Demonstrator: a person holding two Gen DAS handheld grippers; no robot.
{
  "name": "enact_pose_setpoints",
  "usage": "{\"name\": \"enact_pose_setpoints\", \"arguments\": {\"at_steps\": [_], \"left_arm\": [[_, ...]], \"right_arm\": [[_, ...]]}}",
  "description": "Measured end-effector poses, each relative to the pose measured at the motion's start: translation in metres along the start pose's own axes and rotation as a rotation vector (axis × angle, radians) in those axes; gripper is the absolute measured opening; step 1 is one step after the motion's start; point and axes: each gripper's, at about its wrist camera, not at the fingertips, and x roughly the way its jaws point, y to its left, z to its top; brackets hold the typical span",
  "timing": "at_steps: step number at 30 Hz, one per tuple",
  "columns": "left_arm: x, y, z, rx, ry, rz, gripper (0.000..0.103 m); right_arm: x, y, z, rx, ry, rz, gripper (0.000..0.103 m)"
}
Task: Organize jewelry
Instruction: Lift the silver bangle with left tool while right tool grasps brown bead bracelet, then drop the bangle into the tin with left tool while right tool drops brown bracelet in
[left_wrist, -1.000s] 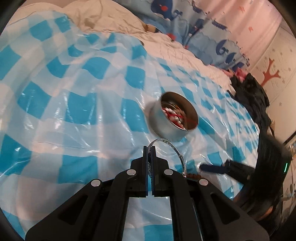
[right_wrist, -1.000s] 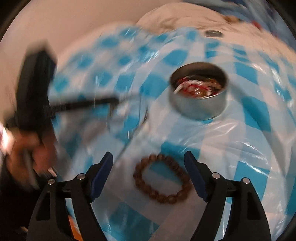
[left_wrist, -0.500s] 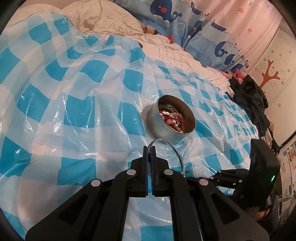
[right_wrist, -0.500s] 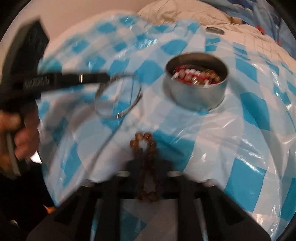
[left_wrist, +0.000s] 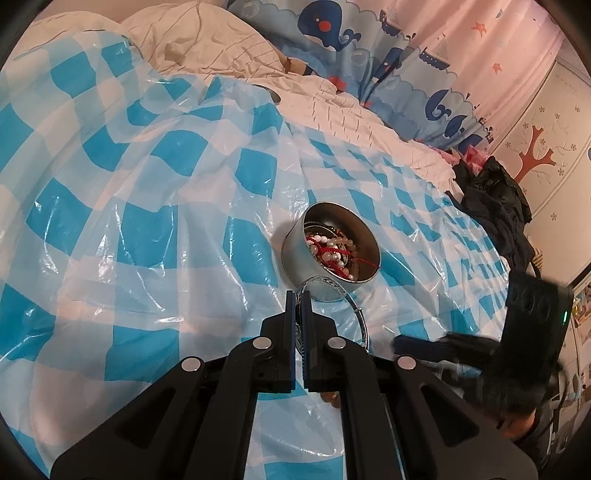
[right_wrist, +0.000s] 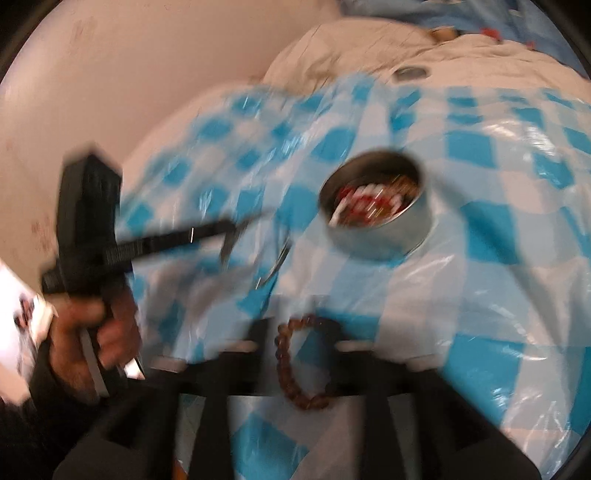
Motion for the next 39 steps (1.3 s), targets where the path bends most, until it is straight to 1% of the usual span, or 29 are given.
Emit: {"name": "enact_pose_setpoints", "arguments": {"at_steps": [1,3,4,5,6,7,8,9,11,13,15,19,20,23,26,28,32,34,36,37,38,39], "left_arm": [[0.0,0.0,0.0,0.0,0.0,-0.001,0.002],[0.001,0.0,0.0,0.001,0.001,0.0,0.002],[0.001,0.0,0.001,0.001,0.002,0.0,0.002],[0.0,0.0,0.0,0.0,0.002,0.0,0.002],[0.001,0.0,0.001,0.0,0.003,-0.002,0.002],[0.001,-0.001,0.002,-0.001,0.002,-0.003,0.002],[0.001,-0.001,0.002,-0.001,0.001,-0.005,0.002],[0.001,-0.001,0.002,-0.002,-0.001,-0.006,0.002],[0.0,-0.002,0.002,-0.005,-0.006,-0.009,0.002],[-0.001,-0.004,0.005,-0.01,-0.016,-0.016,0.002],[-0.002,-0.006,0.008,-0.013,-0.027,-0.023,0.002],[0.001,-0.016,0.017,-0.013,-0.045,-0.041,0.002],[0.003,-0.019,0.019,-0.013,-0.047,-0.044,0.002],[0.013,-0.029,0.029,-0.018,-0.056,-0.063,0.002],[0.029,-0.038,0.039,-0.025,-0.067,-0.063,0.002],[0.045,-0.041,0.046,-0.044,-0.072,-0.058,0.002],[0.075,-0.031,0.052,-0.136,-0.059,-0.017,0.003],[0.076,-0.021,0.051,-0.193,-0.062,0.002,0.006],[0.061,-0.013,0.052,-0.22,-0.103,0.016,0.01],[0.053,-0.01,0.053,-0.223,-0.123,0.025,0.016],[0.045,-0.008,0.054,-0.226,-0.143,0.031,0.02],[0.036,-0.004,0.053,-0.23,-0.161,0.034,0.028]], "right_arm": [[0.006,0.006,-0.004,-0.028,0.012,-0.021,0.076],[0.022,0.016,-0.011,-0.096,0.07,-0.071,0.074],[0.029,0.015,-0.015,-0.112,0.096,-0.111,0.069],[0.04,0.013,-0.019,-0.114,0.135,-0.159,0.05],[0.045,0.012,-0.022,-0.111,0.147,-0.176,0.043],[0.046,0.012,-0.023,-0.114,0.138,-0.178,0.033],[0.045,0.014,-0.022,-0.116,0.139,-0.157,0.02],[0.042,0.014,-0.02,-0.104,0.118,-0.14,0.012],[0.033,0.008,-0.016,-0.067,0.078,-0.124,0.012],[0.022,-0.003,-0.009,-0.002,0.029,-0.088,0.012],[0.004,-0.016,-0.003,0.07,-0.051,-0.039,0.012],[-0.027,-0.034,0.005,0.168,-0.183,0.033,0.012],[-0.036,-0.036,0.007,0.185,-0.22,0.043,0.012],[-0.054,-0.037,0.012,0.196,-0.284,0.036,0.012],[-0.06,-0.037,0.019,0.208,-0.328,0.042,0.012],[-0.061,-0.041,0.027,0.215,-0.341,0.048,0.012],[-0.055,-0.049,0.053,0.245,-0.354,0.097,0.012],[-0.052,-0.05,0.065,0.25,-0.358,0.132,0.012],[-0.042,-0.055,0.077,0.276,-0.356,0.181,0.012],[-0.031,-0.06,0.083,0.286,-0.339,0.172,0.013],[-0.019,-0.065,0.088,0.282,-0.301,0.107,0.027],[-0.008,-0.07,0.091,0.28,-0.27,0.01,0.042]]}}
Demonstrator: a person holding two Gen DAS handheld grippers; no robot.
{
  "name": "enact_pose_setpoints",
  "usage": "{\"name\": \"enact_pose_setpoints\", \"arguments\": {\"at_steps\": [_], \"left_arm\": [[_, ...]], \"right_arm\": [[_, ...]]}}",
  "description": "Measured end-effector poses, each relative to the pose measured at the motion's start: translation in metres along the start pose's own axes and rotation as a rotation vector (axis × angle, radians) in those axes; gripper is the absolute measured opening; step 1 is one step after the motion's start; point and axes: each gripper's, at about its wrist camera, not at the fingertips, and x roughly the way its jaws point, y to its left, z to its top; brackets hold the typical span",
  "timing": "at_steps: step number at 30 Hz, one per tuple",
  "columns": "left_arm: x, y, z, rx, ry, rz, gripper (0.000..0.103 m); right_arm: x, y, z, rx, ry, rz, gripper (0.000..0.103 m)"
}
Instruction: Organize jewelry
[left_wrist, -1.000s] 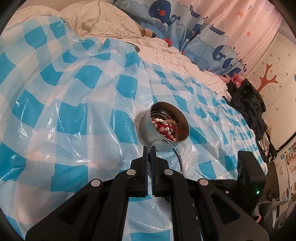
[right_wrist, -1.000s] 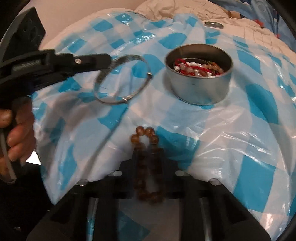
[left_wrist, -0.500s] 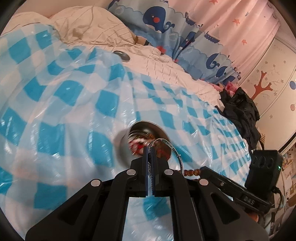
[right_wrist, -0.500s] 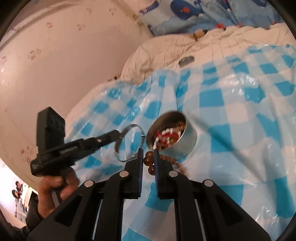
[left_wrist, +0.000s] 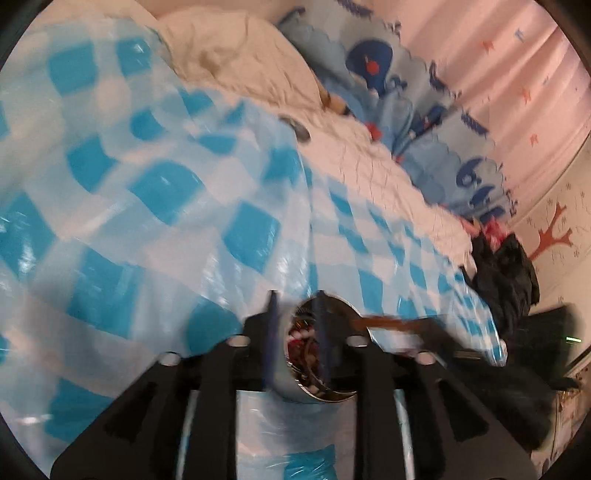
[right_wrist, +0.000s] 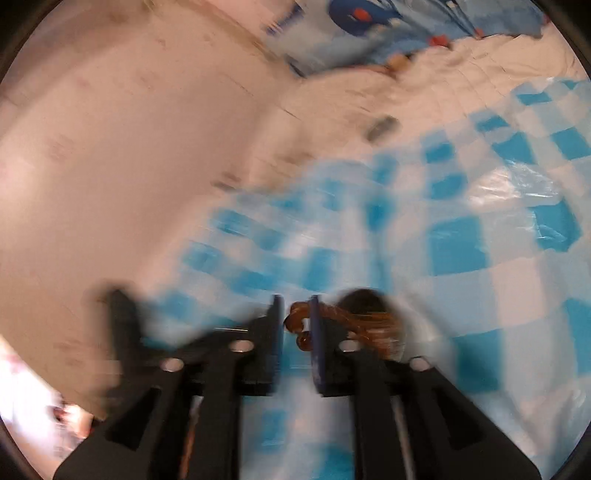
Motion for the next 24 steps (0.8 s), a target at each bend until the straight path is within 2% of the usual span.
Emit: {"name": "enact_pose_setpoints", "arguments": {"at_steps": [2,4,8,11,13,16,18,20,22,24], "left_arm": [[-0.011,0.004,0.0,0.007,-0.005,0.017,0.037],[-0.017,0.005,-0.002,0.022,0.006,0.022,0.042],[-0.03,0.002,-0.012,0.06,0.036,0.023,0.052],[-0.043,-0.012,-0.029,0.162,0.051,0.05,0.056],[-0.05,-0.021,-0.043,0.23,0.044,0.077,0.059],[-0.061,-0.025,-0.065,0.295,0.037,0.133,0.062],[-0.07,-0.023,-0.079,0.31,0.035,0.172,0.066],[-0.076,-0.021,-0.091,0.313,0.037,0.198,0.07],[-0.083,-0.021,-0.103,0.326,0.038,0.218,0.077],[-0.09,-0.022,-0.112,0.346,0.032,0.239,0.081]], "right_arm": [[0.01,-0.01,-0.004,-0.015,0.003,-0.148,0.042],[0.002,-0.016,-0.011,-0.02,-0.016,-0.207,0.042],[-0.025,-0.02,-0.035,-0.048,-0.036,-0.266,0.046],[-0.043,-0.029,-0.069,-0.04,-0.02,-0.325,0.056],[-0.05,-0.033,-0.093,-0.026,-0.013,-0.383,0.058],[-0.057,-0.022,-0.119,-0.077,-0.055,-0.458,0.064],[-0.061,-0.007,-0.134,-0.139,-0.113,-0.485,0.075],[-0.058,0.0,-0.147,-0.178,-0.137,-0.515,0.078],[-0.054,0.001,-0.149,-0.189,-0.122,-0.537,0.078],[-0.058,0.003,-0.154,-0.188,-0.138,-0.549,0.083]]}}
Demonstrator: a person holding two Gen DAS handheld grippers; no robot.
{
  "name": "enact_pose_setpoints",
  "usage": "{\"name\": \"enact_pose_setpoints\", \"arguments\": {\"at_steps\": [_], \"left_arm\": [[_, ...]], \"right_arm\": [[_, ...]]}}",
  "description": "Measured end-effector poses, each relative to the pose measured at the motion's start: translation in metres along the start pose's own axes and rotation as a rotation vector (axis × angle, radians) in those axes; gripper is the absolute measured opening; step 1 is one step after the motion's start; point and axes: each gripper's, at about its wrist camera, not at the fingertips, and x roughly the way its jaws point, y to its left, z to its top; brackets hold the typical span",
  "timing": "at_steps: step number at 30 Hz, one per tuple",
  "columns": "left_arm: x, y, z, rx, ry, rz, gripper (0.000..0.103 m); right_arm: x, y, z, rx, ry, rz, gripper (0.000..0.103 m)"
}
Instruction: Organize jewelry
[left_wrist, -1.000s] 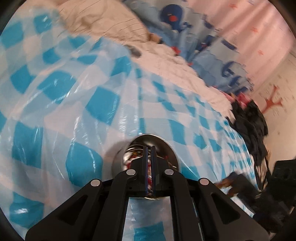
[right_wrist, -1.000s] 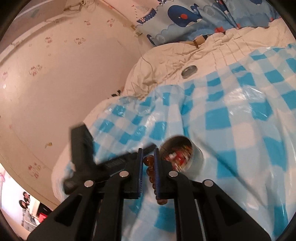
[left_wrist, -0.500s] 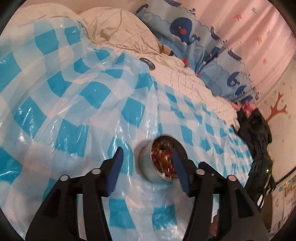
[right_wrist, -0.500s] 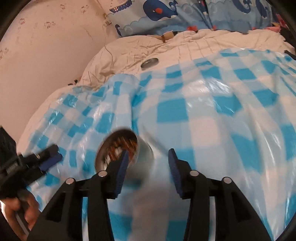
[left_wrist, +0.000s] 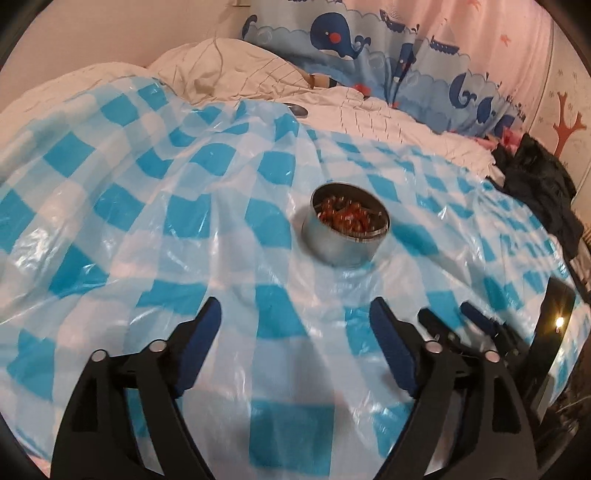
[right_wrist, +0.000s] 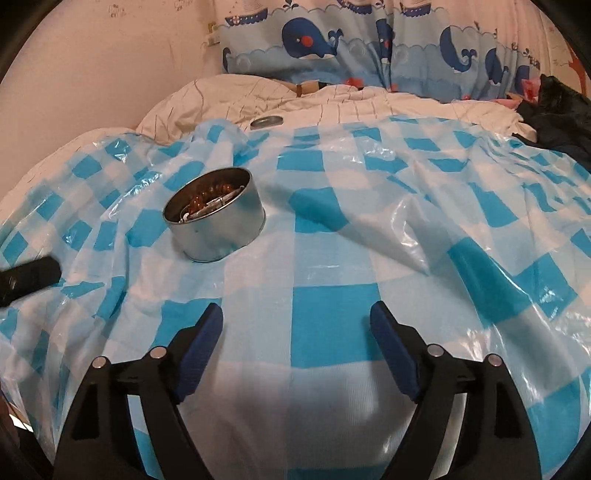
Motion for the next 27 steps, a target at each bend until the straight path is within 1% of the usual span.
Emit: {"name": "enact_pose_setpoints", "arguments": {"at_steps": [2,6,10,14,17,21,25,27], "left_arm": [[-0.006,-0.002,-0.007,0.01,-0.005,0.009,0.085],[-0.011,-0.007,-0.014,0.003,-0.005,0.004,0.088],[-0.008,-0.017,-0.028,0.016,0.031,0.009,0.09],[-0.006,-0.029,-0.04,0.046,0.039,0.025,0.093],[-0.006,-0.037,-0.046,0.072,0.028,0.035,0.094],[-0.012,-0.043,-0.054,0.095,-0.011,0.063,0.095],[-0.018,-0.042,-0.058,0.082,-0.049,0.059,0.095],[-0.021,-0.041,-0.059,0.073,-0.061,0.056,0.095]], "right_arm": [[-0.008,-0.002,-0.006,0.013,-0.023,-0.01,0.086],[-0.015,0.001,-0.017,0.013,-0.025,-0.031,0.087],[-0.026,0.007,-0.029,-0.022,-0.034,-0.04,0.088],[-0.034,0.011,-0.039,-0.04,-0.044,-0.045,0.09],[-0.039,0.007,-0.043,-0.027,-0.056,-0.051,0.091],[-0.048,0.002,-0.047,-0.017,-0.059,-0.07,0.092],[-0.064,0.0,-0.049,-0.021,-0.074,-0.078,0.092],[-0.072,0.001,-0.05,-0.026,-0.091,-0.081,0.094]]}}
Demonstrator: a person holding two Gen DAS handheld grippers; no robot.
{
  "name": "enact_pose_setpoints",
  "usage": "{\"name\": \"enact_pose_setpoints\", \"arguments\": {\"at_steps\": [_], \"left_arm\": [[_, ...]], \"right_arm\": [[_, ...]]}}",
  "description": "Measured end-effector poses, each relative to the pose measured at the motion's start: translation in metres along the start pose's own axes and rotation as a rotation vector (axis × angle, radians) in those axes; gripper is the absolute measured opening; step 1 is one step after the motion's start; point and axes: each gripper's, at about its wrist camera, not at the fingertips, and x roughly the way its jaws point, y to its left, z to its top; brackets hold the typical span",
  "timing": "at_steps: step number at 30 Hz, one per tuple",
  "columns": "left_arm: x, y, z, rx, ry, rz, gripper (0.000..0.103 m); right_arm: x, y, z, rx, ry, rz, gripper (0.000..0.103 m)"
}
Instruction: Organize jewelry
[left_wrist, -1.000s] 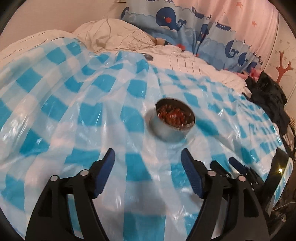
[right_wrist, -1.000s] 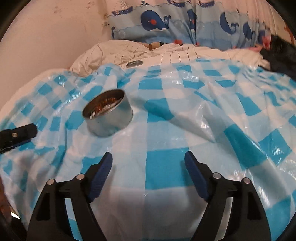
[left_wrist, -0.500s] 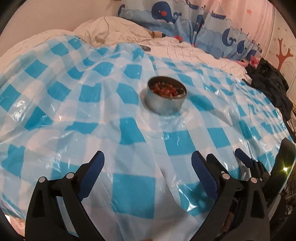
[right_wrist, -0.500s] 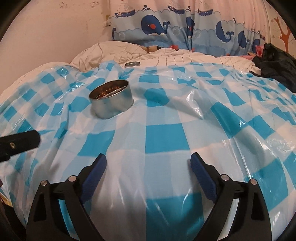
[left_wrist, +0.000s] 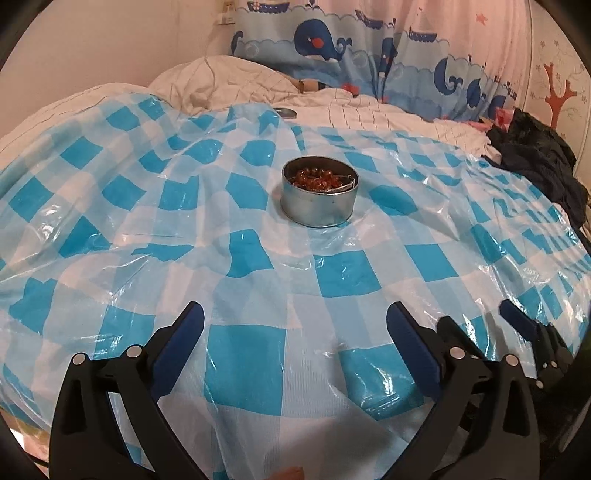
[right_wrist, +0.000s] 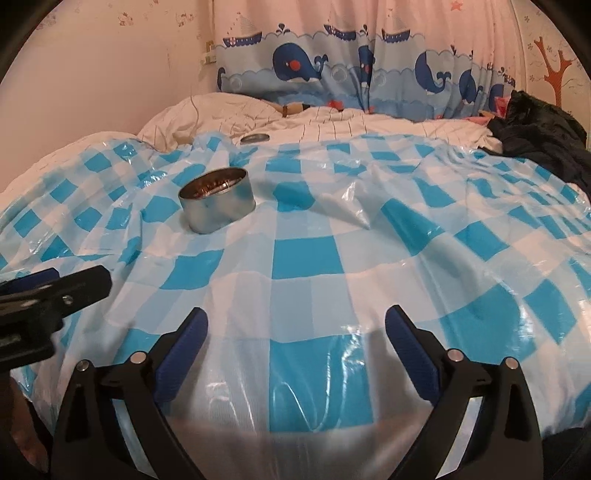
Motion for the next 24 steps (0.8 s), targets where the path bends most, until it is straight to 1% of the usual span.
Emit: {"name": "enact_pose_setpoints", "arguments": {"at_steps": [5,9,14,18,24], "left_arm": [[-0.019,0.004,-0.002,-0.017,-0.063,-0.013,0.095],[-0.029,0.006,-0.006,-0.025,-0.097,0.01,0.095],[-0.029,0.0,-0.013,0.005,-0.094,0.051,0.095],[-0.029,-0.003,-0.017,0.028,-0.09,0.066,0.095],[-0.029,0.0,-0.017,0.029,-0.09,0.076,0.095]], "right_arm": [[-0.021,-0.003,0.004,-0.008,-0.041,-0.003,0.095],[-0.029,-0.01,0.005,0.02,-0.047,0.005,0.095],[-0.032,-0.019,0.004,0.057,-0.042,0.009,0.095],[-0.032,-0.02,0.002,0.069,-0.037,0.003,0.095],[-0.025,-0.018,-0.003,0.07,-0.014,-0.002,0.095]]}}
